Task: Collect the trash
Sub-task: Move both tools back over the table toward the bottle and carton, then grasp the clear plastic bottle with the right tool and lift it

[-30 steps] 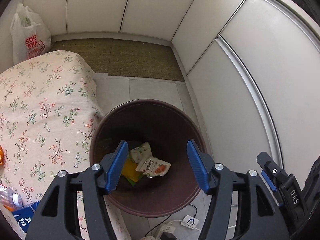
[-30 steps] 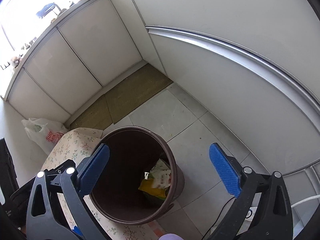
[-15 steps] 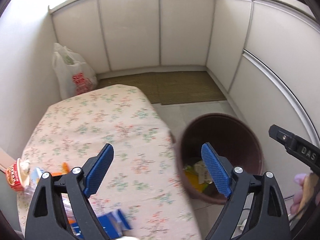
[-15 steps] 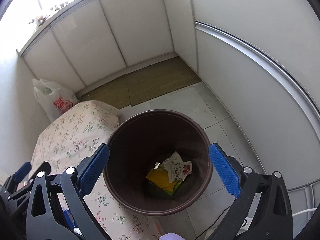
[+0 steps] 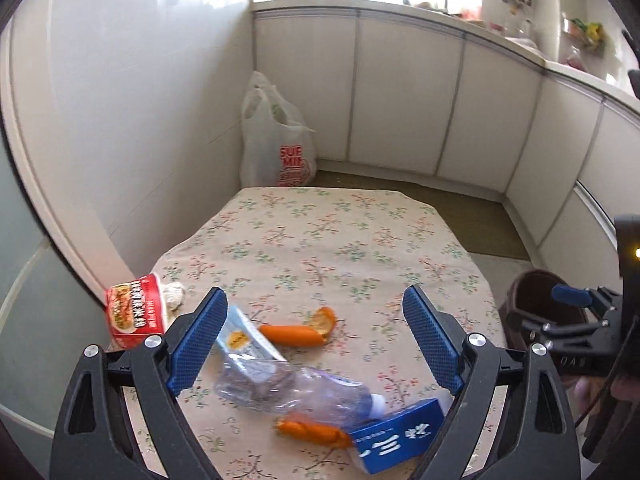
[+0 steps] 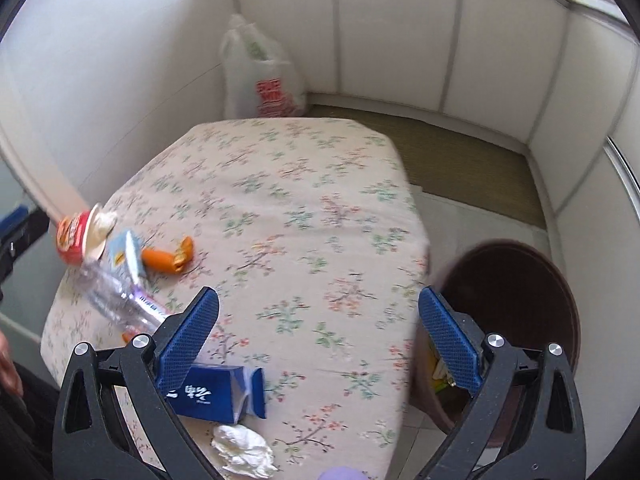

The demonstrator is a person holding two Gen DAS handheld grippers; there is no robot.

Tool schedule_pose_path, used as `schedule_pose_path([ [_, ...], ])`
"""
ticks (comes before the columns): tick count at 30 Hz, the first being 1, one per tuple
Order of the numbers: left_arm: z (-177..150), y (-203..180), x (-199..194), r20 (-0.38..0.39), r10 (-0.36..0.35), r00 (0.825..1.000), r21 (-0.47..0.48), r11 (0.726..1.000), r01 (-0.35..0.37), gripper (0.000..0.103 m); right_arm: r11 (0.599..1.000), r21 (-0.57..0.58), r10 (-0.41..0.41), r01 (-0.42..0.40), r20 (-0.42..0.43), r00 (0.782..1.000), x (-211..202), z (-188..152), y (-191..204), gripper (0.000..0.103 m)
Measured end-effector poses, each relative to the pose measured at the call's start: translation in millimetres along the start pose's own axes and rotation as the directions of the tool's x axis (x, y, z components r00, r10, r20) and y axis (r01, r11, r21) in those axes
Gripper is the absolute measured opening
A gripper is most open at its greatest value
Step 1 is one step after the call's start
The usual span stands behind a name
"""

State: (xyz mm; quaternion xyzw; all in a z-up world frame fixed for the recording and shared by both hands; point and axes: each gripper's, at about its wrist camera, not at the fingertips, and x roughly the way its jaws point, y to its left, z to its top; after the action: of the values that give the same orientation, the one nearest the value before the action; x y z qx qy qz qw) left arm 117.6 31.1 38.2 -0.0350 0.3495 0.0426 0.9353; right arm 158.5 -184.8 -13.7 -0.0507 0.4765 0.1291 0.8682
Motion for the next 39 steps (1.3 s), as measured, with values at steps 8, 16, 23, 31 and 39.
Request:
schedule_pose_path([
  [8, -15, 101, 0, 0.028, 0.089, 0.996, -0.175, 0.981, -0.083, 0.087, 0.889, -0.437, 0.106, -0.14, -0.102, 0.989, 38, -12, 162, 0.096],
  [16, -27, 152, 11, 0.003, 0.036, 0.999, -0.324, 0.945, -0.033, 0.087, 0.781, -0.614, 0.009, -0.114, -0.172, 0.985, 81, -36, 227, 0.096],
  [23, -28, 154, 18, -0.012, 0.0, 1.0, -0.321, 0.947, -0.004, 0.087, 0.788, -0.599, 0.013, -0.144, -0.217, 0.976, 109, -36, 234, 0.096],
  [31, -32, 164, 31, -0.06, -0.023, 0.998, -0.37, 0.929, -0.001, 0.087, 0.799, -0.568, 0.057, -0.198, -0.256, 0.965, 118, -39, 236, 0.065],
  [39, -30, 151, 46, -0.089, -0.057, 0.994, -0.374, 0.927, 0.02, 0.087, 0.863, -0.469, 0.102, -0.188, -0.203, 0.974, 99, -23, 208, 0.064],
])
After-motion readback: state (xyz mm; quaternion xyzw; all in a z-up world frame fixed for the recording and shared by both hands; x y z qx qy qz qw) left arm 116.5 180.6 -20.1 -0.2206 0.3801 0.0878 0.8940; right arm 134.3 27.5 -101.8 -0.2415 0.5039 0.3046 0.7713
